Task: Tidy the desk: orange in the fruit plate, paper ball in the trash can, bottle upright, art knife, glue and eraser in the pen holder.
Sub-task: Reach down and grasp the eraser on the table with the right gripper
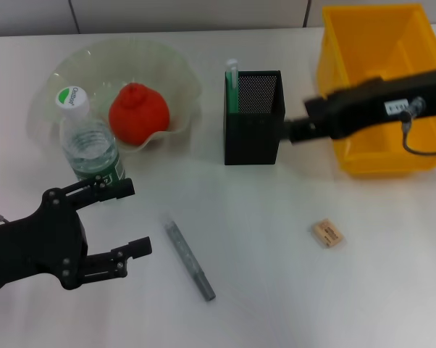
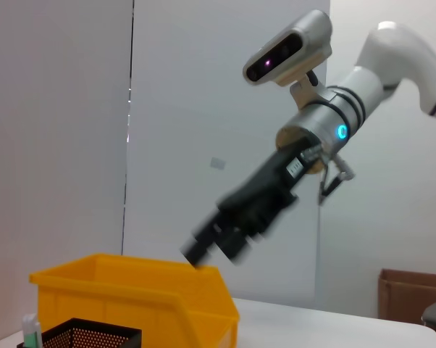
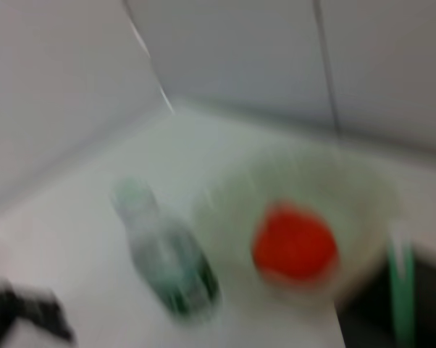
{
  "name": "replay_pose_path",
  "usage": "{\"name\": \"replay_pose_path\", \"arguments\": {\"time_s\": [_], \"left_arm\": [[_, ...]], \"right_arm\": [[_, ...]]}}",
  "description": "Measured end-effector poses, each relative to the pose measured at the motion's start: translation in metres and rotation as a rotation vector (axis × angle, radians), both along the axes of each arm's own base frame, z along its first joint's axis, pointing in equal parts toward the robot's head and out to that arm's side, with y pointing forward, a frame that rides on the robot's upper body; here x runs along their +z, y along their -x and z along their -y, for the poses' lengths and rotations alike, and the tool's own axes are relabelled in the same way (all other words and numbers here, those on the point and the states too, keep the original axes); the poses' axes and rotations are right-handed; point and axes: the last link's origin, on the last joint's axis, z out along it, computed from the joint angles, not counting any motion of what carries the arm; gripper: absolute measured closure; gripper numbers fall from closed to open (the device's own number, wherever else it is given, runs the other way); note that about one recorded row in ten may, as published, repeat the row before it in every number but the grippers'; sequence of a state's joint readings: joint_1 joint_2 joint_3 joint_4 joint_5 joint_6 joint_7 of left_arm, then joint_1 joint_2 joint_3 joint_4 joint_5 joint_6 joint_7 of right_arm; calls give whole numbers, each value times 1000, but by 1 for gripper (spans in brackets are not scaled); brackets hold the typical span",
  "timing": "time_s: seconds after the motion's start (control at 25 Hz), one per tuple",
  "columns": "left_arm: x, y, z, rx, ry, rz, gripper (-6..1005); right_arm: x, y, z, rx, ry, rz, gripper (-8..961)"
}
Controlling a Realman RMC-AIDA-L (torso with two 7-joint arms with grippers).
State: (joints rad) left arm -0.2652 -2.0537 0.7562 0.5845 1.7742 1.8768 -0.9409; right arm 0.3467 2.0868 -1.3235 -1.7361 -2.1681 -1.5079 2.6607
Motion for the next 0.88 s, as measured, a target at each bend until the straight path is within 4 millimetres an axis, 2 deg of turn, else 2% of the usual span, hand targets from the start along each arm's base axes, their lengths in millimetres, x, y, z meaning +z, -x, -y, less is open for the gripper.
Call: {"name": "replay_pose_path", "arguments": {"time_s": [0.04,0.16,0.36,0.56,0.88], "left_arm": [[0,0,0,0,0,0,186],[0,0,-1,0,1,0,186],[0,-1,-1,-3,1,1,186],[0,-1,-2,-4,0,2,186],[0,-2,-2,-4,-1,2,186]], "right_arm": [[-1,0,2,-38,30,39,402],[-13,-2,7,-152,89,172,187],[-32,-10,9,-210,109,323,131],[-48,-22,7,-246,160,380,133],[-61,-41,0,-304,183,431,132]]}}
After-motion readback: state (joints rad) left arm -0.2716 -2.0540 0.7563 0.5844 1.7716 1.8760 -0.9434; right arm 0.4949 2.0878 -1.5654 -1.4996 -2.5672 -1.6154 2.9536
